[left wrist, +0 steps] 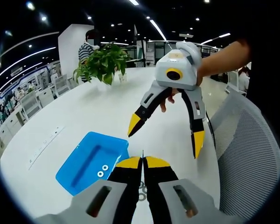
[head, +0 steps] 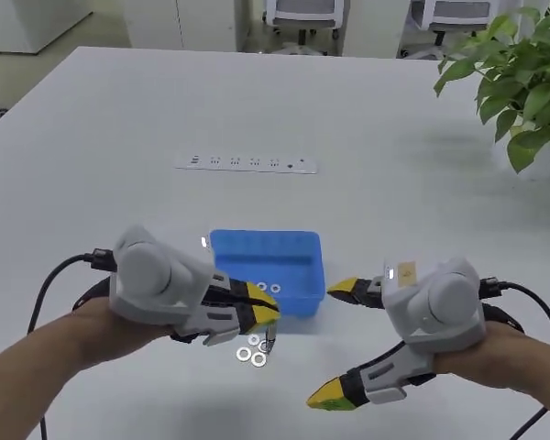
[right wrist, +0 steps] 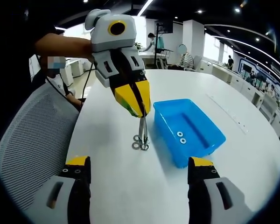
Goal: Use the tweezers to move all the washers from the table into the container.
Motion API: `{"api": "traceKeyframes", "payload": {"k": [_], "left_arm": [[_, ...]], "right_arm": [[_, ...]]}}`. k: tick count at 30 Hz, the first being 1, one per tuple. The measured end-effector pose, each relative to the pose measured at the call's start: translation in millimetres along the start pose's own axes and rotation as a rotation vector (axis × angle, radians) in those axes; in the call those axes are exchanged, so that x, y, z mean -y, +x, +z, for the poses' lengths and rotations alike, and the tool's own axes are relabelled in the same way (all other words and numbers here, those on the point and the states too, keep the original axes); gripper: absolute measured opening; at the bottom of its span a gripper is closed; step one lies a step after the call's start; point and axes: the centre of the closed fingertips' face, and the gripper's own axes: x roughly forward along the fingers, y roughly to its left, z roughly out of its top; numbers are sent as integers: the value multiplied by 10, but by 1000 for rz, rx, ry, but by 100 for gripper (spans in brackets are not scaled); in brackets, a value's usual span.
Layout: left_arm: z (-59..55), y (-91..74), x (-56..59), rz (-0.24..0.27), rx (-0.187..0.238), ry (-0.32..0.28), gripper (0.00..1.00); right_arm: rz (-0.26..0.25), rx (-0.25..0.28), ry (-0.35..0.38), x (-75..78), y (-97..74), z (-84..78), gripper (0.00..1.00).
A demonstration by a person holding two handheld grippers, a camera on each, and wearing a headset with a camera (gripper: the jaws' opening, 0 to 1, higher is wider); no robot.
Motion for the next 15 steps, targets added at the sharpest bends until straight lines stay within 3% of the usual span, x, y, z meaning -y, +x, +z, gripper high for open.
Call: {"api": "traceKeyframes", "payload": {"k": [15], "left_arm": [[-3, -1, 40, -10, -22, 36, 6]], "right_arm": [[47, -1, -90, -14, 103, 86, 63]]}}
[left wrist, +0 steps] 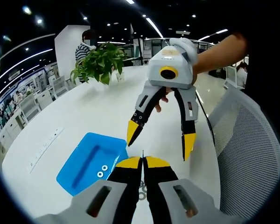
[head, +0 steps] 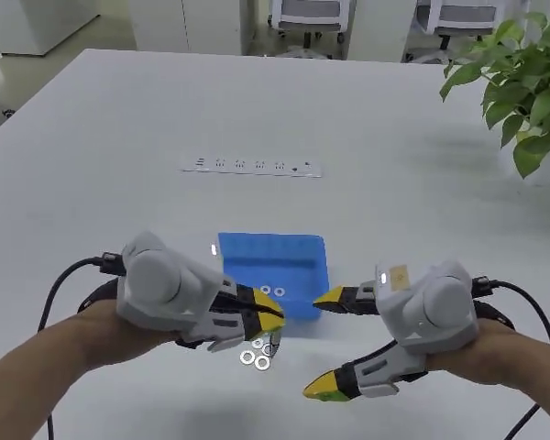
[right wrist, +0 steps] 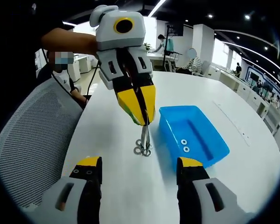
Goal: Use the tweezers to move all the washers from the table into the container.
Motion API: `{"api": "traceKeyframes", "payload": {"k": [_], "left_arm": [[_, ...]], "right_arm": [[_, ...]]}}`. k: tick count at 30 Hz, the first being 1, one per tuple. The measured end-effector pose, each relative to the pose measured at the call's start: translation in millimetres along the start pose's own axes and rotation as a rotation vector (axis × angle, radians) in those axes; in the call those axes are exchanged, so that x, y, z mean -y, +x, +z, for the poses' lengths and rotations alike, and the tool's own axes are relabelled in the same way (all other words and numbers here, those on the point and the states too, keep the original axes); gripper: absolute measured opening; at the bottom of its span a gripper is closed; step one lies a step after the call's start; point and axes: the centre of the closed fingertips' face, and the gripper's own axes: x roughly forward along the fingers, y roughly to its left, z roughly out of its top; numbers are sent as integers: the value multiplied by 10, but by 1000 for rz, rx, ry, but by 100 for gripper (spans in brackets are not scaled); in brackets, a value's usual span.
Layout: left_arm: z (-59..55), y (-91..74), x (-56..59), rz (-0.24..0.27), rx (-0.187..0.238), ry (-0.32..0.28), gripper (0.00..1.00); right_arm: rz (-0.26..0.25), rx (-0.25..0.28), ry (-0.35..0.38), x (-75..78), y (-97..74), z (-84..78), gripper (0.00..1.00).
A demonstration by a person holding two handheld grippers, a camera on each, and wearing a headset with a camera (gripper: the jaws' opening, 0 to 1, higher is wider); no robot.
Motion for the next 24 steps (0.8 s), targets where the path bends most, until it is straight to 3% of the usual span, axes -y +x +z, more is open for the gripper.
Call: {"api": "traceKeyframes", "payload": {"k": [3, 7, 24], "left_arm": [[-12, -15, -4, -1, -5, 1, 6], [-21, -27, -2, -3, -7, 0, 6], [-22, -21, 7, -12, -11, -2, 6]], "right_arm": [[-19, -37, -53, 65, 34, -13, 56], [-15, -20, -64, 100, 60, 45, 50], [71, -47, -170, 51, 262, 75, 26]]}}
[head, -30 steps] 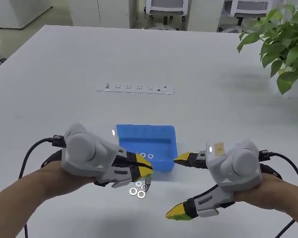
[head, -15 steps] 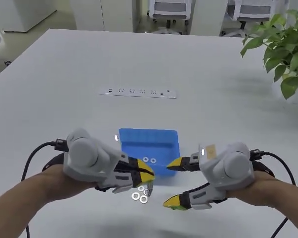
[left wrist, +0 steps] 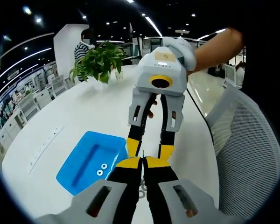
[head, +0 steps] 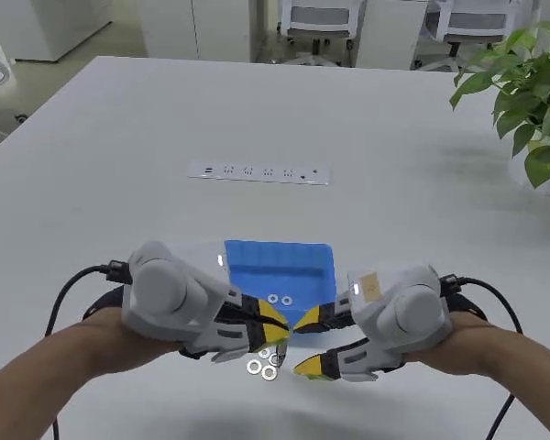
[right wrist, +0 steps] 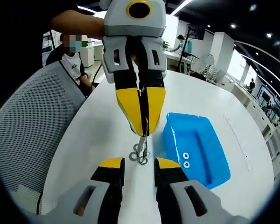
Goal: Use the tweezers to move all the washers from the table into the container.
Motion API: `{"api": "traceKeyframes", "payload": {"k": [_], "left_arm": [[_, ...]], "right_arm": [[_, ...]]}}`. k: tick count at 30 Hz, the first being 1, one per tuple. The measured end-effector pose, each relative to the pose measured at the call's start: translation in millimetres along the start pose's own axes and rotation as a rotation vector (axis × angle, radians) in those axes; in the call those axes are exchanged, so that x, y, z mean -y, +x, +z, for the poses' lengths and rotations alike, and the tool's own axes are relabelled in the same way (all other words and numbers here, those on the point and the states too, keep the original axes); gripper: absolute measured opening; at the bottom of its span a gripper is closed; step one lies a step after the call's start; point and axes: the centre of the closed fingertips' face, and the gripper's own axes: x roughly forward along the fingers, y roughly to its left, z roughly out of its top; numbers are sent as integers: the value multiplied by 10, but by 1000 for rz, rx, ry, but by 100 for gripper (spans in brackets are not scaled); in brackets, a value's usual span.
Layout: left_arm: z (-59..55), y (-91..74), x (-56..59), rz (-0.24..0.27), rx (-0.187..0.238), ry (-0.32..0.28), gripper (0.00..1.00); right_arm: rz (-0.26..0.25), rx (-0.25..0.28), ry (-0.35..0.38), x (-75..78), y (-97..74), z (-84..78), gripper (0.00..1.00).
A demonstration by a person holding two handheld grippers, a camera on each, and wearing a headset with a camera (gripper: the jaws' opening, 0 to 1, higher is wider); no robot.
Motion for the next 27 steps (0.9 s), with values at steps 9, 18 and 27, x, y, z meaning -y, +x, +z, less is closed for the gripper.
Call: {"api": "traceKeyframes", "payload": {"k": [9, 18, 27], "left_arm": [[5, 11, -4, -3, 0, 0, 6], [-9, 4, -34, -5, -5, 5, 6], [-8, 21, -47, -8, -8, 10, 6]], "right_arm": [[27, -17, -33, 27, 107, 6, 22], [38, -14, -55, 55, 177, 48, 14], [58, -30, -56, 29, 207, 23, 10]]}}
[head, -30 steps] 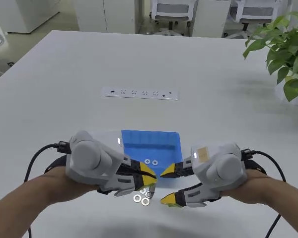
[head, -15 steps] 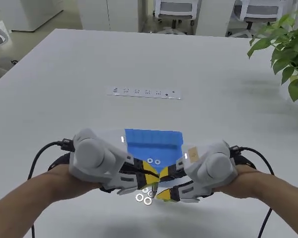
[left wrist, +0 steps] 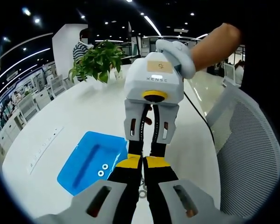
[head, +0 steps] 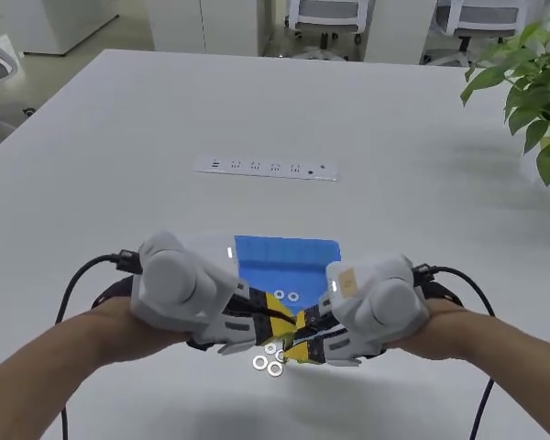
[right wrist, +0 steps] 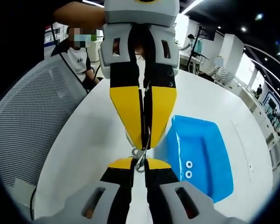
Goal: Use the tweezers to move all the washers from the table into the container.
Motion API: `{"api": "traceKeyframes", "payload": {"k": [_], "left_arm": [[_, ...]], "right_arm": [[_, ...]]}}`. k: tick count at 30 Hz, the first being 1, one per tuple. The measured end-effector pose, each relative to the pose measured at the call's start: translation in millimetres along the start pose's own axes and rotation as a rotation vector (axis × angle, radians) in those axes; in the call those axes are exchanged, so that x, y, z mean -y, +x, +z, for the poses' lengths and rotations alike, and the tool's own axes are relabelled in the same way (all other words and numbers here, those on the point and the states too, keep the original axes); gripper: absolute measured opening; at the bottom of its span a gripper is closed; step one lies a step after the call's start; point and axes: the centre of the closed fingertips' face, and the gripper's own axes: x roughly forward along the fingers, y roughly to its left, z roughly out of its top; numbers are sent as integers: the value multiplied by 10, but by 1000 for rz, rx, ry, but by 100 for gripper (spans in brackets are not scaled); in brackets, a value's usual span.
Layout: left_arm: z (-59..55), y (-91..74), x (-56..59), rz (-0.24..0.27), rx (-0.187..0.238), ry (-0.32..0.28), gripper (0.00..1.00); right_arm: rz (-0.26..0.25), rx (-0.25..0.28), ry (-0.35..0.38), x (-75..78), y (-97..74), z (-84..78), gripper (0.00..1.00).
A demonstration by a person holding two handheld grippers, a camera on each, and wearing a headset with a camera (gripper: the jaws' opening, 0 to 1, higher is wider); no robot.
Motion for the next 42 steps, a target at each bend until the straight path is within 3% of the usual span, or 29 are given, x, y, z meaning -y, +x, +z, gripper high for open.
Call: {"api": "traceKeyframes", "payload": {"k": [26, 42], "left_arm": [[19, -12, 12, 3, 2, -8, 8], [150, -132, 34, 8, 91, -70, 36]], "right_arm": [[2, -11, 41, 0, -13, -10, 7], [-16, -23, 62, 0, -142, 30, 8]]}}
